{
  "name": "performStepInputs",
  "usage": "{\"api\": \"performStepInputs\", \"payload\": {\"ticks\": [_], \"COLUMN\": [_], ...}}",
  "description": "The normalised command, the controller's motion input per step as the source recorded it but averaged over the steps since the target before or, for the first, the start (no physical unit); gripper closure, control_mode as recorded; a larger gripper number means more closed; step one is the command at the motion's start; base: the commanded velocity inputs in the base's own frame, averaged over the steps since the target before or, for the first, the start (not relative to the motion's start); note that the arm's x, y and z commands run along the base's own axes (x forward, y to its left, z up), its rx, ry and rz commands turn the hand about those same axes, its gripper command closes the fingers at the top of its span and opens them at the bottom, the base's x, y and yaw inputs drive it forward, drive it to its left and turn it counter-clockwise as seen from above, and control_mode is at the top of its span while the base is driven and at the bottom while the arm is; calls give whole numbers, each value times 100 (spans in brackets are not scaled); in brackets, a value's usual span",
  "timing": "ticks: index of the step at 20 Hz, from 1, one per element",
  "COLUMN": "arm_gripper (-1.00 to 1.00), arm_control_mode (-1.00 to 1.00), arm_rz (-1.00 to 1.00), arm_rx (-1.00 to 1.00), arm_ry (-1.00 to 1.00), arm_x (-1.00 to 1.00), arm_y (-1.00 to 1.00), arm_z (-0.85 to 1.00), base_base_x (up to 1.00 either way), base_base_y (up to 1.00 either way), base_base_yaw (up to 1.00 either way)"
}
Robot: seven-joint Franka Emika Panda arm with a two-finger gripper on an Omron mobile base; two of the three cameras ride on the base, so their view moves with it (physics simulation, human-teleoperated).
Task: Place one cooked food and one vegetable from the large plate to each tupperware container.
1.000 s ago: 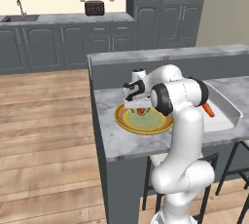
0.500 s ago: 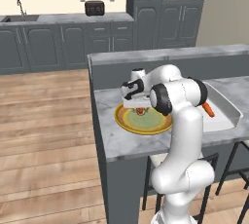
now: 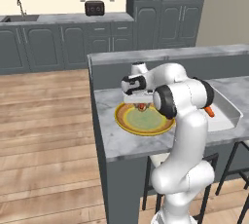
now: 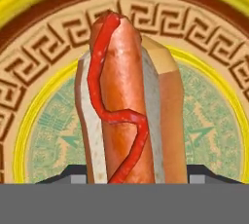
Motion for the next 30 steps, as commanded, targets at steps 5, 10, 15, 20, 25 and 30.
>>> {"api": "performStepInputs", "payload": {"ticks": [5,10,15,20,25,30], "arm_gripper": [100,100,100,100,100,100], "arm_control_mode": [-100,-100,-100,-100,-100,-100], "arm_rz": [0,1,16,19,7,0], "arm_rx": [0,1,7,3,0,0], "arm_ry": [-33,-16,8,37,11,0], "arm_x": [-100,-100,-95,-53,-50,-2], "arm_y": [0,3,8,0,1,0], "arm_z": [100,100,99,36,-15,0], "base_base_x": [0,0,0,0,0,0], "base_base_y": [0,0,0,0,0,0], "base_base_yaw": [0,0,0,0,0,0]}}
